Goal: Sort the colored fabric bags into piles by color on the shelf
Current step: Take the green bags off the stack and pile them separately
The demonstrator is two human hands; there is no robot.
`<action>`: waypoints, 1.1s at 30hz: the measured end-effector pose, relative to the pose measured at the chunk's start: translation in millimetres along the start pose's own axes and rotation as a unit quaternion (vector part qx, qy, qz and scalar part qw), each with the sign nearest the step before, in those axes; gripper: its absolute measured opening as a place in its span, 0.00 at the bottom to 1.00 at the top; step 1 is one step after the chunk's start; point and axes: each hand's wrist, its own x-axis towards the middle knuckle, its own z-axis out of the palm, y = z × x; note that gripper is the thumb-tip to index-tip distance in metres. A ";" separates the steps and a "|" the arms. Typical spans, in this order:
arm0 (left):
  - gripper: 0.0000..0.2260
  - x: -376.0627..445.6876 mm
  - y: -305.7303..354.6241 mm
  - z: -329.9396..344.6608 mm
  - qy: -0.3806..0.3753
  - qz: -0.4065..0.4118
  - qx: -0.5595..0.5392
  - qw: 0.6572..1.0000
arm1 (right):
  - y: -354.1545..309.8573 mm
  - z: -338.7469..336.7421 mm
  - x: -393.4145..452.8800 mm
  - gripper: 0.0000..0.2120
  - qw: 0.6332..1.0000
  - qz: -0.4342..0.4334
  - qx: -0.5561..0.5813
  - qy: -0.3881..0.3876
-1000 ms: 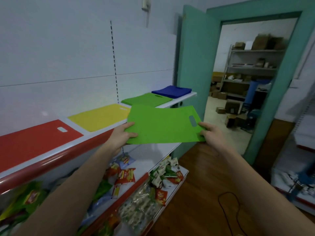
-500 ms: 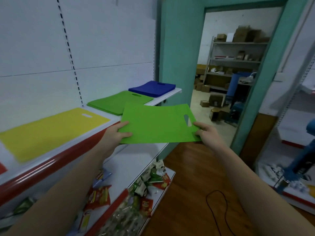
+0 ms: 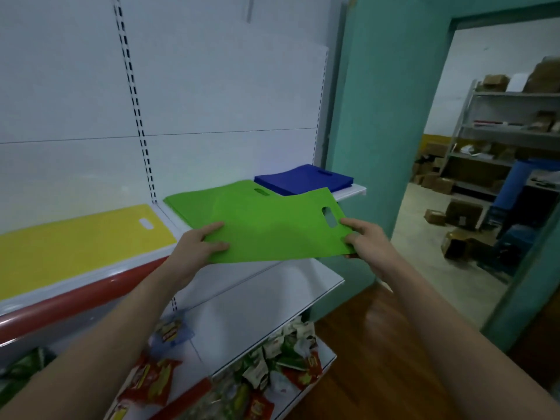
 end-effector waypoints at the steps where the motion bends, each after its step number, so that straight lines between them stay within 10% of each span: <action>1: 0.25 4.4 1.5 0.0 0.015 -0.001 0.002 1.000 | -1.2 1.1 13.0 0.22 1.000 -0.004 0.001 -0.011; 26: 0.34 125.7 5.7 -36.3 0.244 -0.101 0.315 0.912 | -26.3 141.3 283.6 0.22 0.927 -0.202 -0.261 -0.177; 33: 0.32 138.5 5.0 -22.8 0.238 -0.157 0.414 0.865 | -25.5 150.2 312.2 0.04 0.877 -0.203 -0.385 -0.202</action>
